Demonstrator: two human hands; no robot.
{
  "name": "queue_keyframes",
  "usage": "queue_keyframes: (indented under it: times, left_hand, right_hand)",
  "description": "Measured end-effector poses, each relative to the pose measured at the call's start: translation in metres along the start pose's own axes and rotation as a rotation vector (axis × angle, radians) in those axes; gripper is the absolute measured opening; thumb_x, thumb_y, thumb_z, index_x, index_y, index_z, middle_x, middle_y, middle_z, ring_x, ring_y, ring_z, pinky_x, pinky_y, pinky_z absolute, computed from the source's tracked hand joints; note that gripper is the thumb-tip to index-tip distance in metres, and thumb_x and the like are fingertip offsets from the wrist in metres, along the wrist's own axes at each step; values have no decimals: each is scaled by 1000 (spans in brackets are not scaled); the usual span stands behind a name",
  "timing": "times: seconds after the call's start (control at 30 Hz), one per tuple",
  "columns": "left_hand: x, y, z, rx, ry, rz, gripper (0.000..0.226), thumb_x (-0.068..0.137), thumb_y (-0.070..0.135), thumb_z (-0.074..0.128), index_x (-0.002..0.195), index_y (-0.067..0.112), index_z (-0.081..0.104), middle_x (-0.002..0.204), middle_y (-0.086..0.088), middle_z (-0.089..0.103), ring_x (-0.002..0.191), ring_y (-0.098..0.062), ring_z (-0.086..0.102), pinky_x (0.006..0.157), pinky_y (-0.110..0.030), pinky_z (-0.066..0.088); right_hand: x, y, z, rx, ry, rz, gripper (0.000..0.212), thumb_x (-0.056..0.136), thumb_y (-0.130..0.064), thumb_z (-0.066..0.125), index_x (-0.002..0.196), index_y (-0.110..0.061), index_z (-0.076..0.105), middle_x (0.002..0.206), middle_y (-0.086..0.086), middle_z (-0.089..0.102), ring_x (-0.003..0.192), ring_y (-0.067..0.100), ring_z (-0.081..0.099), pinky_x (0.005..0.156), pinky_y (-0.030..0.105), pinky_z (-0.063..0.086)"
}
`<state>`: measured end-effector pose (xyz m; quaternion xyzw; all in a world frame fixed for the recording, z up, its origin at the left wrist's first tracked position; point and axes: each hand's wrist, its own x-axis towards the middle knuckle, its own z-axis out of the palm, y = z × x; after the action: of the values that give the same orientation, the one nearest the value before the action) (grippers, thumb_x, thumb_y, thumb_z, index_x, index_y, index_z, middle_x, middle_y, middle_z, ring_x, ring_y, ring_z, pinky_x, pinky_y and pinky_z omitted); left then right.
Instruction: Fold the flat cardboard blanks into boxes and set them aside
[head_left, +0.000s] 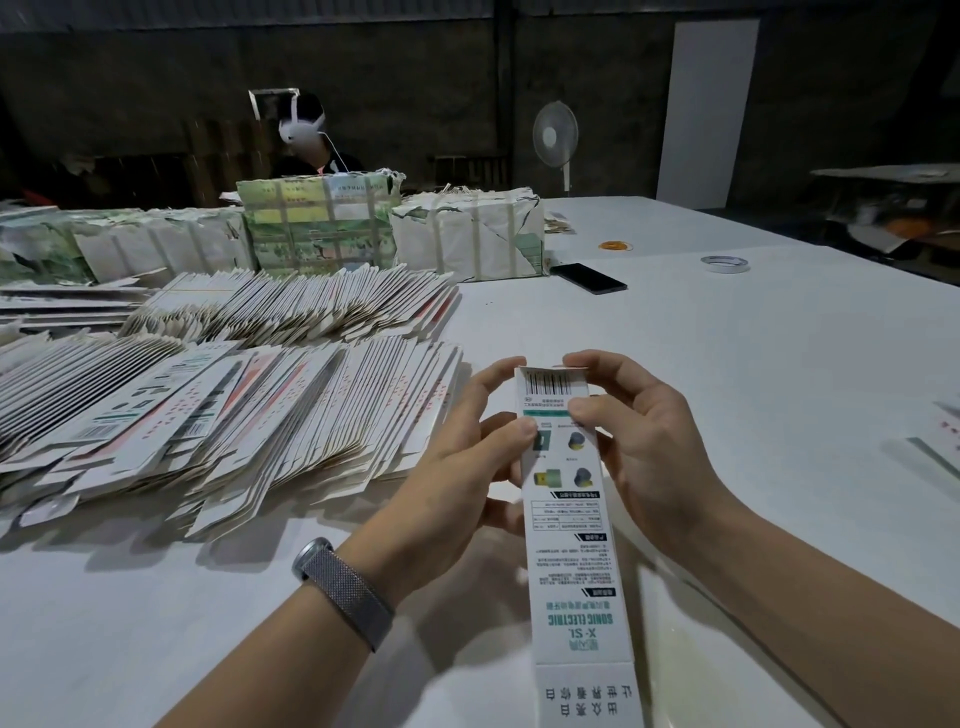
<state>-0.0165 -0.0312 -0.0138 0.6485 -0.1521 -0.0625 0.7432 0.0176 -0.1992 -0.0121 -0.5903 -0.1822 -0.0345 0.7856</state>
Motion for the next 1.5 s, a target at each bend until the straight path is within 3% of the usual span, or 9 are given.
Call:
queue_keyframes:
  times: [0.07, 0.2, 0.5, 0.8, 0.93, 1.03, 1.2, 1.33, 1.5]
  left_hand:
    - [0, 1, 0, -28, -6, -2, 43, 90, 30, 60, 129, 46, 50, 111, -31, 63, 91, -38, 61, 59, -39, 60]
    - [-1, 1, -2, -67, -25, -7, 42, 90, 27, 62, 128, 38, 48, 101, -14, 70, 89, -35, 65, 56, -40, 60]
    - [-1, 3, -2, -52, -31, 8, 28, 90, 29, 60, 111, 48, 58, 101, -13, 71, 92, -40, 61, 55, -37, 59]
    - [0, 0, -2, -67, -51, 16, 31, 93, 28, 58, 117, 48, 57, 101, -14, 71, 88, -35, 60, 50, -28, 54]
    - [-1, -2, -3, -45, -67, 11, 32, 94, 30, 57, 120, 48, 55, 102, -13, 73, 88, -32, 65, 53, -30, 56]
    - [-1, -4, 0, -18, -94, 10, 33, 95, 31, 58, 124, 48, 54, 101, -12, 73, 86, -28, 67, 53, -29, 56]
    - [-1, -6, 2, -10, -100, 6, 32, 95, 31, 57, 122, 49, 54, 99, -11, 73, 84, -24, 71, 55, -29, 57]
    - [-1, -9, 3, 14, -89, 10, 32, 96, 31, 55, 121, 50, 54, 97, -10, 74, 85, -24, 71, 57, -31, 57]
    - [0, -12, 3, 37, -60, 19, 32, 96, 31, 55, 123, 49, 54, 96, -10, 74, 83, -22, 72, 54, -29, 55]
  right_hand:
    - [0, 0, -1, -12, -12, 0, 22, 79, -14, 60, 91, -29, 73, 102, 12, 74, 84, 32, 73, 69, 37, 60]
    - [-2, 0, -1, -12, -39, 9, 24, 81, -15, 57, 93, -30, 72, 102, 13, 74, 86, 37, 71, 78, 51, 60]
    - [1, -2, -3, -7, -83, 8, 27, 80, -14, 56, 94, -30, 71, 102, 4, 71, 85, 29, 71, 77, 48, 60]
    - [1, -3, -3, -28, -59, 14, 20, 77, -13, 55, 84, -25, 69, 92, 6, 69, 84, 32, 70, 75, 47, 60]
    - [1, -7, -2, -42, -38, 45, 5, 83, -19, 61, 80, -21, 64, 87, 9, 66, 80, 29, 69, 71, 40, 59]
    - [0, -8, 0, -53, 32, 45, 24, 95, -15, 64, 72, -22, 62, 88, 16, 63, 75, 33, 66, 69, 44, 57]
    - [-2, -9, 1, -61, 68, 81, 11, 95, -11, 62, 85, -11, 58, 86, 13, 63, 65, 29, 69, 54, 32, 58]
    - [-1, -8, 0, -70, 38, 142, 8, 98, -11, 58, 96, -15, 64, 82, 10, 68, 64, 25, 68, 54, 32, 58]
    - [0, -8, 1, -150, 25, 142, 13, 97, -10, 59, 90, -13, 69, 76, 7, 72, 62, 23, 69, 55, 33, 58]
